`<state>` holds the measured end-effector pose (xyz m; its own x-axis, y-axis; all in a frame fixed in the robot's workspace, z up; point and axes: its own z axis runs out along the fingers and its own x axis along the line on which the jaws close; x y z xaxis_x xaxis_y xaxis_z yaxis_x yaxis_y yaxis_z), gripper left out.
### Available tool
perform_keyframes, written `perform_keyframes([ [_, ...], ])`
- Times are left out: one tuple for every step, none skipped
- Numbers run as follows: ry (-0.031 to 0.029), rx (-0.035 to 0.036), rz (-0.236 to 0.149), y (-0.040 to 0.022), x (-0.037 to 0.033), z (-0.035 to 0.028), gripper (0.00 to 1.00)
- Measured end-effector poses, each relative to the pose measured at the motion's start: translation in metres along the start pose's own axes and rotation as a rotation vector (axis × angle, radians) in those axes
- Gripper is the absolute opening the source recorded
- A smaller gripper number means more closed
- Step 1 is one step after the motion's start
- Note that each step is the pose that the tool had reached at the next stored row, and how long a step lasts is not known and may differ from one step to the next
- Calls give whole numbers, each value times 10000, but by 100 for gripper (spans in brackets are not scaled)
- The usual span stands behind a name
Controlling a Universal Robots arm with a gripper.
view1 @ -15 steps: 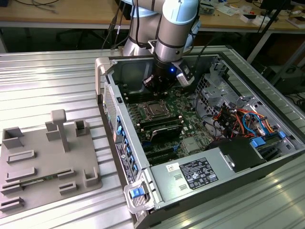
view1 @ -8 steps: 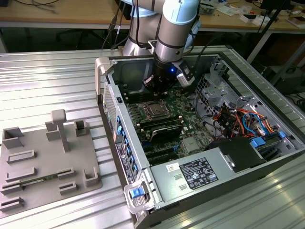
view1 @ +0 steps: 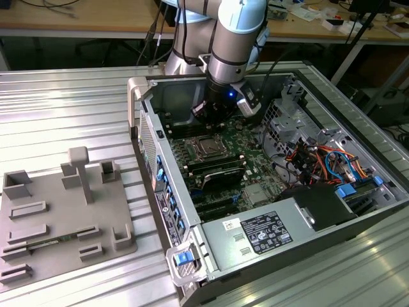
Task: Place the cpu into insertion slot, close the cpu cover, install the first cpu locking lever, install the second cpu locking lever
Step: 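Install the first cpu locking lever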
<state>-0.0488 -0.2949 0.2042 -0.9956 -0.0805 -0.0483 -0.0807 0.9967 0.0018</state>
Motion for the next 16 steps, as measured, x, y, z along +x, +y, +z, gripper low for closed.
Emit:
perform_keyframes([
  [0,0,0,0,0,3,11],
  [0,0,1,-1,-1,6,11],
  [-1,-1,1,-1,-1,9,11],
  [-3,-2,3,-1,-2,12,11],
  [-3,-2,3,-1,-2,13,11],
  [-4,-3,4,-2,-3,13,11],
  [-4,-3,4,-2,-3,11,11],
  [-5,-4,4,-2,-3,7,11],
  [-6,-5,4,-2,-3,4,11],
  [-7,-5,4,-1,-4,1,11],
  [-7,-6,4,-1,-4,-2,11],
  [-7,-7,4,-1,-4,-8,11],
  [-5,-4,4,-2,-4,-15,11],
  [-5,-4,3,-2,-5,-19,11],
  [-5,-4,4,-1,-5,-22,11],
  [-6,-5,4,-1,-5,-23,11],
])
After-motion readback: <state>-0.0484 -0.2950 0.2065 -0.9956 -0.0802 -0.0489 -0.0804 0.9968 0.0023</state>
